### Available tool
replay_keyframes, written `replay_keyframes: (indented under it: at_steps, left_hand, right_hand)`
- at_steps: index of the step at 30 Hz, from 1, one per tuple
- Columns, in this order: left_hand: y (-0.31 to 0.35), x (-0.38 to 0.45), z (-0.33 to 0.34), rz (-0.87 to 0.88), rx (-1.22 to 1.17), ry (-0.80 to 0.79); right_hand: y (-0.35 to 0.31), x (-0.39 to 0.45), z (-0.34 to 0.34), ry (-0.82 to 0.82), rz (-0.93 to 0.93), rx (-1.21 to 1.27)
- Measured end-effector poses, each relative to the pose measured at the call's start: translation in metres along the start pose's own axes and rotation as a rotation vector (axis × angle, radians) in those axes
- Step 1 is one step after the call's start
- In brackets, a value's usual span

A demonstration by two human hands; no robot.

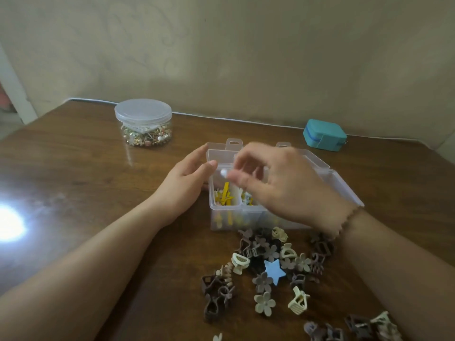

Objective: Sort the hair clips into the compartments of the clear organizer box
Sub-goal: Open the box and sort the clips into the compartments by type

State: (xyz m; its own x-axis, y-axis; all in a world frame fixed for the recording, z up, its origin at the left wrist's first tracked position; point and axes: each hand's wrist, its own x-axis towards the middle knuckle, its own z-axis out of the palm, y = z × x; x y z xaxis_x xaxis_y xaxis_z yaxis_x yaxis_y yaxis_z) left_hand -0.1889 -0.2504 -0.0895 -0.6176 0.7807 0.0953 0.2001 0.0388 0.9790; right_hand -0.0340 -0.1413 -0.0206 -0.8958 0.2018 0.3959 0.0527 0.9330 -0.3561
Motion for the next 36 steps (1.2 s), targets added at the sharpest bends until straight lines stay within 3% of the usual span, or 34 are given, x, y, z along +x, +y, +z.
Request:
replay_keyframes:
  at_steps: [2,9,13,16,25,32,36]
  left_hand:
    - [0.0,0.0,-0.001,0.0,0.011,-0.015]
    - [0.003,-0.001,-0.001,-0.013,0.031,-0.023]
    - [0.004,-0.002,0.001,-0.016,0.036,-0.01]
    - [0.005,-0.003,0.002,-0.023,0.054,0.007]
    - [0.005,-0.004,0.001,-0.018,0.059,0.004]
    - [0.002,-0.002,0.0,0.001,0.044,0.004]
    - [0.002,-0.001,0.0,0.0,0.032,-0.005]
  right_hand:
    - [0.002,-0.001,0.004,-0.068,-0.054,-0.021]
    - [0.021,-0.051,-0.036,0.068,-0.101,-0.018]
    - [0.012,-0.096,-0.045,-0.061,-0.024,0.004]
    - [-0.004,-0.112,-0.031,-0.169,-0.004,-0.114]
    - [-0.02,-0.097,-0.009,-0.333,0.065,-0.259]
    - [-0.014,-0.099,-0.004,-0.307,0.043,-0.363]
    - [-0.013,-0.088,-0.026,-0.176,0.213,-0.026]
